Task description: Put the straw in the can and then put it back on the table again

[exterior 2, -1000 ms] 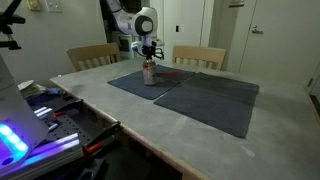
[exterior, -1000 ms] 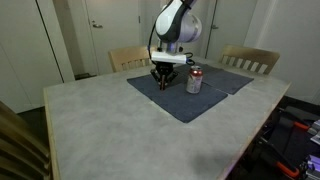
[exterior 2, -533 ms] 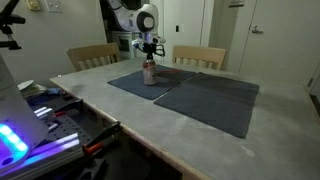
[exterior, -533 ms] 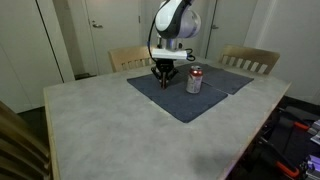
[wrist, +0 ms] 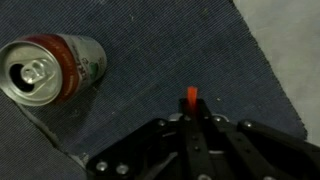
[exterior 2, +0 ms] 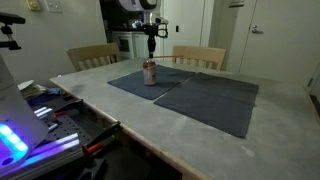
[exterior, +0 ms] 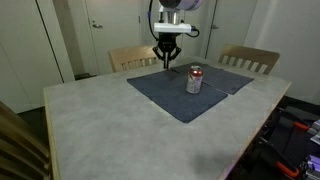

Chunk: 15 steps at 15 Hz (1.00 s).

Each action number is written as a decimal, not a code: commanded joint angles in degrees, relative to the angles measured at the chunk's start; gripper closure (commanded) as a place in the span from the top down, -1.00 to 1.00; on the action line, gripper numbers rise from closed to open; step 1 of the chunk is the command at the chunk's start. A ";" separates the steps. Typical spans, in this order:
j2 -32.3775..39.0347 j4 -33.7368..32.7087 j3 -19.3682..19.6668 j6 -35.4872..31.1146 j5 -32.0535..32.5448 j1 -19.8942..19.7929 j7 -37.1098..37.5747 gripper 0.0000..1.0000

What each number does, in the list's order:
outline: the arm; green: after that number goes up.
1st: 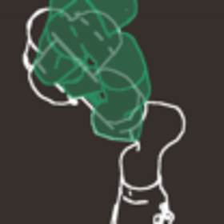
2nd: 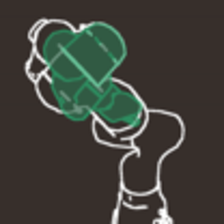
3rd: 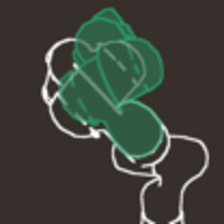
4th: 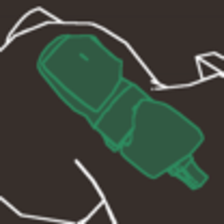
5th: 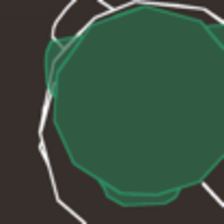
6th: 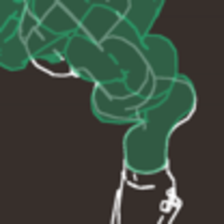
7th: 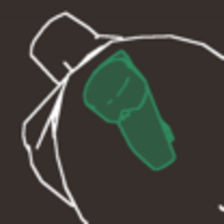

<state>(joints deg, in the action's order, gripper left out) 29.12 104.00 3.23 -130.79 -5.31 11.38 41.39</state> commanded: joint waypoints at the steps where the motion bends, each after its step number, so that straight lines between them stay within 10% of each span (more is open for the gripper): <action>1: -4.63 -1.32 -2.15 7.90 -2.74 -3.25 -4.64 -0.96; 15: -7.73 -3.47 -1.29 11.57 -7.82 -5.03 3.24 -0.96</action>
<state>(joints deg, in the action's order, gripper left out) 21.73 101.86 1.89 -120.28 -10.70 7.53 39.90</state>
